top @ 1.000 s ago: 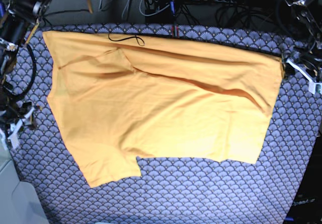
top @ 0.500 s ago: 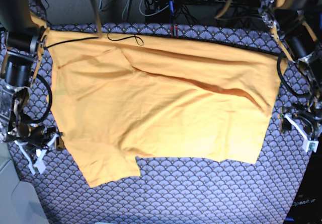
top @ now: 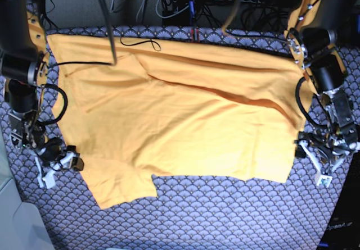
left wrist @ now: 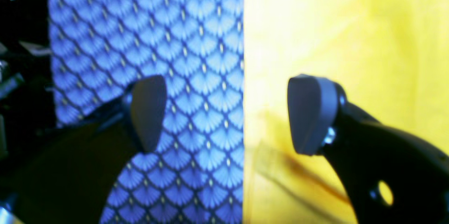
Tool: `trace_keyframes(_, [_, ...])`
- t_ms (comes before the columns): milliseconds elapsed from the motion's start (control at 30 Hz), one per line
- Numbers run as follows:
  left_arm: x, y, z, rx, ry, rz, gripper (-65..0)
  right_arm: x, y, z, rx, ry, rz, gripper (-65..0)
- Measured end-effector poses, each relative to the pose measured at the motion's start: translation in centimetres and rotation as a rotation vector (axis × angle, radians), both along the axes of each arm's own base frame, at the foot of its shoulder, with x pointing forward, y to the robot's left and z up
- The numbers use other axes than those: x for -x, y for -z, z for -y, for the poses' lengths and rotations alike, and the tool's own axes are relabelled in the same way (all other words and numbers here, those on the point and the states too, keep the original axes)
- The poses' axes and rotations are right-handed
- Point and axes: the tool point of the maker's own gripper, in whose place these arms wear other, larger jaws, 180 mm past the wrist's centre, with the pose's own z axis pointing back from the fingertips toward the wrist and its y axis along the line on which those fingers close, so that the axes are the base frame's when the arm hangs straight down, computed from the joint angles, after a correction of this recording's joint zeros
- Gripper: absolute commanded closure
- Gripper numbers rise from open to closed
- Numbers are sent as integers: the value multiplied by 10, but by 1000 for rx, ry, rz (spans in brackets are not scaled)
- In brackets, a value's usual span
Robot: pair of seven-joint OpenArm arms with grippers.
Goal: Fold the T-shirt properly
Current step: 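Open both grippers and release the shirt's edge, then move both grippers to the shirt's side edges and grasp them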
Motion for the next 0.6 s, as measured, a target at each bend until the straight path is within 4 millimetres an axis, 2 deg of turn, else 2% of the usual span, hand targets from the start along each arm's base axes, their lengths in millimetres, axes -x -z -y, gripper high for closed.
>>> trace_keyframes(167, [-6, -7, 1, 4, 4, 25, -518, -7, -9, 4, -14, 24, 56, -291])
trace_keyframes(300, [-1, -3, -3, 0, -4, 10, -518, -3, -6, 11, -4, 31, 45, -291])
trace_keyframes(433, [1, 0, -3, 0, -4, 6, -518, -3, -6, 9, -6, 30, 46, -291])
trace_keyframes(500, [6, 6, -2, 6, -2, -4, -518, 1, -1, 10, -8, 34, 49, -291])
trace_keyframes(600, [12, 13, -2, 2, -4, -25, -518, 17, 18, 10, -7, 33, 2, -291])
